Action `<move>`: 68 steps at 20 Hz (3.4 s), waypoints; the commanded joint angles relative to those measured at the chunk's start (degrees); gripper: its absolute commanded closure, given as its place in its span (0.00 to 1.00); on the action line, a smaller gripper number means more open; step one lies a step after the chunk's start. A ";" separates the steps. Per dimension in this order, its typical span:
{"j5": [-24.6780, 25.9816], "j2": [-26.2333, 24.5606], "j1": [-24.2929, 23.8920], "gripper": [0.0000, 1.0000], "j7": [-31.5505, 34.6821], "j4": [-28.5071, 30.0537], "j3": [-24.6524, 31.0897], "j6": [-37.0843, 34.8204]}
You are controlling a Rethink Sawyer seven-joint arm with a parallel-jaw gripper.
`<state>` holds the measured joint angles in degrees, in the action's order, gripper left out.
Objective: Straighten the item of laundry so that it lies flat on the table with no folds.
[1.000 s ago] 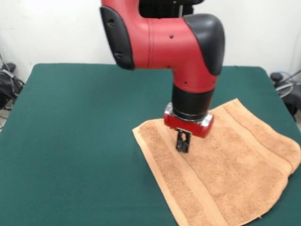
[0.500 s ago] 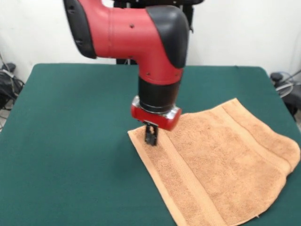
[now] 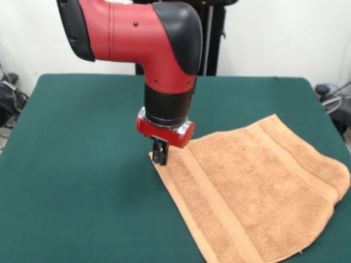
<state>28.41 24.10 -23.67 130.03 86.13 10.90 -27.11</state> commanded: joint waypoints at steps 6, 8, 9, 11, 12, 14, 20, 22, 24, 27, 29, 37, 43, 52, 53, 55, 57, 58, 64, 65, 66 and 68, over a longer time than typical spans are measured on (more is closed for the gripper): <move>1.87 2.27 4.50 1.00 -4.33 4.10 5.29 0.02; 1.37 2.79 5.21 1.00 -3.20 4.80 5.06 0.37; 1.18 3.04 5.42 1.00 -2.98 4.90 5.01 0.38; 0.61 3.53 5.50 1.00 -2.83 5.37 5.17 0.10; 0.49 3.85 5.63 1.00 -2.81 5.53 5.07 -0.05; 0.36 4.18 5.44 1.00 -3.07 5.77 5.20 -0.15; -0.27 5.42 5.19 1.00 -3.35 6.54 5.57 -1.18; -0.03 4.91 5.25 1.00 -3.27 5.90 5.49 -1.19; 0.37 3.81 5.35 1.00 -3.45 4.74 5.41 -1.13; 0.86 1.63 6.07 1.00 -2.63 3.19 5.00 -0.08; 0.94 0.70 7.00 1.00 -1.59 2.37 4.58 0.55; 1.02 -1.82 9.60 1.00 0.39 -0.31 3.14 1.45; -0.28 -1.90 10.79 1.00 1.20 -0.83 3.08 0.71; 0.65 -6.73 9.84 1.00 -0.23 -4.27 3.38 2.78; 0.88 -7.02 9.52 1.00 -0.68 -4.58 3.43 2.83; 1.63 -7.86 9.15 1.00 -1.37 -5.37 3.14 3.10; 2.51 -8.69 9.14 1.00 -1.56 -6.11 2.60 3.90; 2.75 -9.26 8.61 1.00 -2.13 -6.47 2.87 4.25; 3.22 -8.13 6.64 1.00 -4.14 -5.27 3.13 3.20; 3.31 -7.67 6.22 1.00 -4.56 -4.82 3.15 2.88; 3.40 -7.20 5.81 1.00 -4.98 -4.37 3.18 2.56; 3.57 -5.49 4.89 1.00 -5.91 -2.66 3.23 1.75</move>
<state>28.45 22.57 -14.68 130.03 85.83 12.74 -27.19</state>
